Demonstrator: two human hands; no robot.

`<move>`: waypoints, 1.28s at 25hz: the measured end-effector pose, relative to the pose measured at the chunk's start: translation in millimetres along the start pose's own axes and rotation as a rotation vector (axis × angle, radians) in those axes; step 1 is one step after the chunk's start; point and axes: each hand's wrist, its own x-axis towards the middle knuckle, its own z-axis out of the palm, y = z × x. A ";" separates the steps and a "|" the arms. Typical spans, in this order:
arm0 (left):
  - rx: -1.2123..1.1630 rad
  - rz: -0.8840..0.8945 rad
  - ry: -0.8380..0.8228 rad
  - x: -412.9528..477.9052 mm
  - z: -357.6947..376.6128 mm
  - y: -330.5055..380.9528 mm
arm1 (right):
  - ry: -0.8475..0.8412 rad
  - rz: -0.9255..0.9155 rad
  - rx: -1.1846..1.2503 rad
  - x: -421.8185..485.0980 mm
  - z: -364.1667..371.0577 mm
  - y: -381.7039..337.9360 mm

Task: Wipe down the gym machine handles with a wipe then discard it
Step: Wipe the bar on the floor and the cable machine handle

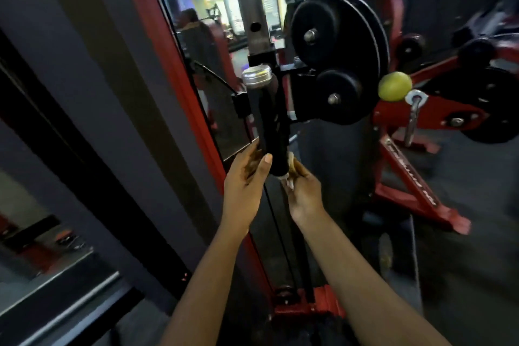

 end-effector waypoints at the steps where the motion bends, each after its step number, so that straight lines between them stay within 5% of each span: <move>1: -0.008 -0.002 -0.063 6.0 -7.7 -0.3 | 0.055 -0.024 -0.019 -9.3 4.9 3.5; 9: -0.194 -0.023 -0.282 20.4 -25.8 -17.6 | 0.325 -0.163 0.130 -57.4 29.3 22.1; 12: -0.280 -0.058 -0.280 19.1 -24.5 -14.9 | 0.373 -0.298 -0.055 -69.4 36.6 33.8; 14: -0.343 -0.091 -0.270 18.5 -24.5 -11.5 | 0.410 -0.522 -0.295 -81.2 40.9 28.4; 16: -0.381 -0.131 -0.261 19.7 -24.8 -9.8 | 0.411 -0.940 -0.572 -91.9 51.7 3.6; 18: -0.394 -0.149 -0.261 20.5 -25.2 -10.3 | 0.313 -1.349 -0.818 -88.5 64.6 -26.2; 20: -0.426 -0.149 -0.276 20.1 -24.9 -13.4 | 0.227 -1.546 -1.134 -74.7 73.2 -46.3; 27: -0.464 -0.161 -0.313 19.3 -24.5 -23.4 | 0.069 -1.566 -1.861 -56.2 13.6 -5.0; 32: -0.464 -0.189 -0.312 19.6 -24.8 -22.7 | -0.046 -1.410 -1.823 -60.6 -10.7 10.4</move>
